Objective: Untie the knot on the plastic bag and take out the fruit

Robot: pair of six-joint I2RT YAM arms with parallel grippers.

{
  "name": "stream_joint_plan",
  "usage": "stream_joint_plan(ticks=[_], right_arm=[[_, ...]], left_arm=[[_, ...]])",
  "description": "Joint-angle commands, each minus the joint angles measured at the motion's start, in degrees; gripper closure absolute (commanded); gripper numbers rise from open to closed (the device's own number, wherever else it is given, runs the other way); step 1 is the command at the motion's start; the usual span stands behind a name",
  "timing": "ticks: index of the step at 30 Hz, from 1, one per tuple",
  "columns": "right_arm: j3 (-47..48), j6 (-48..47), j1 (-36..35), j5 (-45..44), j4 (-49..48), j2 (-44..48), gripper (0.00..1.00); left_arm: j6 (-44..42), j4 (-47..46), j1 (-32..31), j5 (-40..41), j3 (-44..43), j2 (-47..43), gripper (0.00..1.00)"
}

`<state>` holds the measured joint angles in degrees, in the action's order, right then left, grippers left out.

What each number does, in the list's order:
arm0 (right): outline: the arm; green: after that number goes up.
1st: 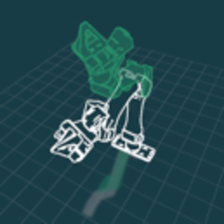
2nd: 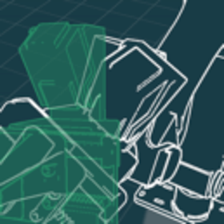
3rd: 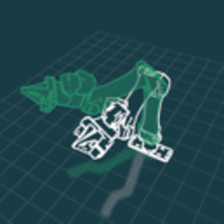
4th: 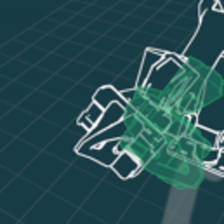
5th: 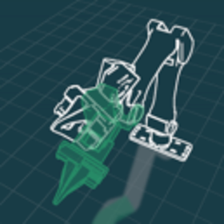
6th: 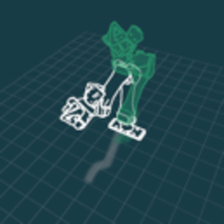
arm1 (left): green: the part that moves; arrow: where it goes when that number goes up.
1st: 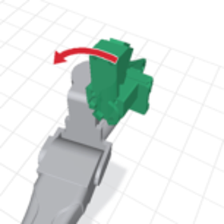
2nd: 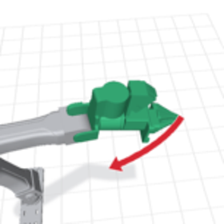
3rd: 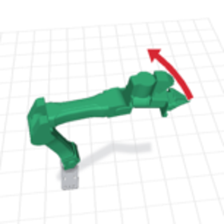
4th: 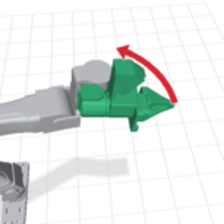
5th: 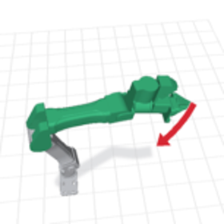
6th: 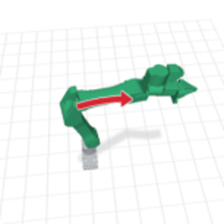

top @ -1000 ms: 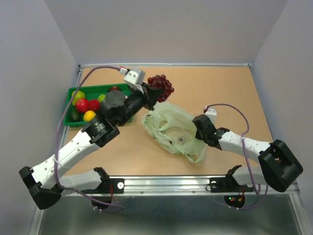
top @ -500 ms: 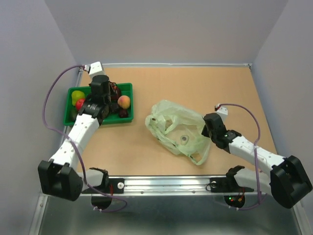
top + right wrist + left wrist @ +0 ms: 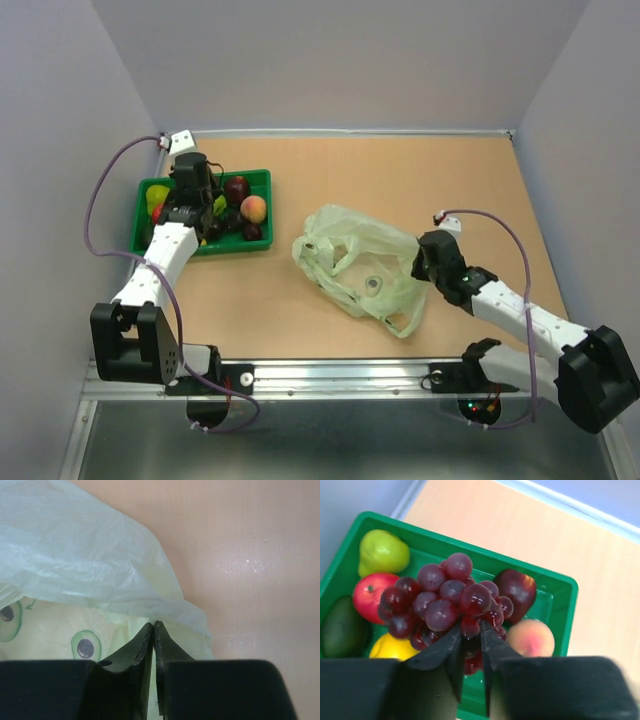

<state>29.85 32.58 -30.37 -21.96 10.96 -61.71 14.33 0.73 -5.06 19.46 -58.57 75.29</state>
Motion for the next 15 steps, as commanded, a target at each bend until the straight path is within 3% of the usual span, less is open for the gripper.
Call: stream_joint_plan(ticks=[1, 3, 4, 5, 6, 7, 9, 12, 15], right_arm=[[1.0, -5.4, 0.05, 5.32, -3.31, 4.14, 0.86], [2.58, -7.17, 0.05, 7.62, -3.23, 5.11, 0.73], [3.11, -8.22, 0.05, 9.28, -3.23, 5.81, 0.67], [3.64, -8.49, -0.04, 10.08, -3.31, 6.16, 0.59], [4.86, -9.45, -0.04, 11.13, -3.23, 6.34, 0.43], [5.57, -9.81, -0.04, 12.71, -3.23, 6.17, 0.36], [7.58, -11.56, -0.04, 15.52, -3.14, 5.21, 0.21], [9.52, -14.03, -0.13, 18.35, -3.05, 3.63, 0.05], [12.68, -17.19, -0.04, 18.27, -1.65, 0.37, 0.0]], left_arm=[[1.92, -1.27, -0.3, -8.72, 0.2, -0.14, 0.48], [2.55, 0.4, -0.48, -9.7, 0.56, -0.4, 0.36], [2.72, 1.8, -0.65, -9.97, 0.64, -0.58, 0.23], [3.16, 2.69, -0.74, -9.97, 0.65, -0.58, 0.2], [3.25, 3.91, -0.83, -10.84, 0.91, -0.41, 0.15], [3.34, 4.45, -0.83, -11.2, 1.17, -0.4, 0.11], [3.08, 6.81, -0.83, -12.16, 1.09, -0.66, 0.07], [2.55, 7.62, -0.83, -12.87, 3.09, -3.2, 0.03], [1.5, 7.0, -0.83, -13.66, 6.69, -9.88, 0.02]])
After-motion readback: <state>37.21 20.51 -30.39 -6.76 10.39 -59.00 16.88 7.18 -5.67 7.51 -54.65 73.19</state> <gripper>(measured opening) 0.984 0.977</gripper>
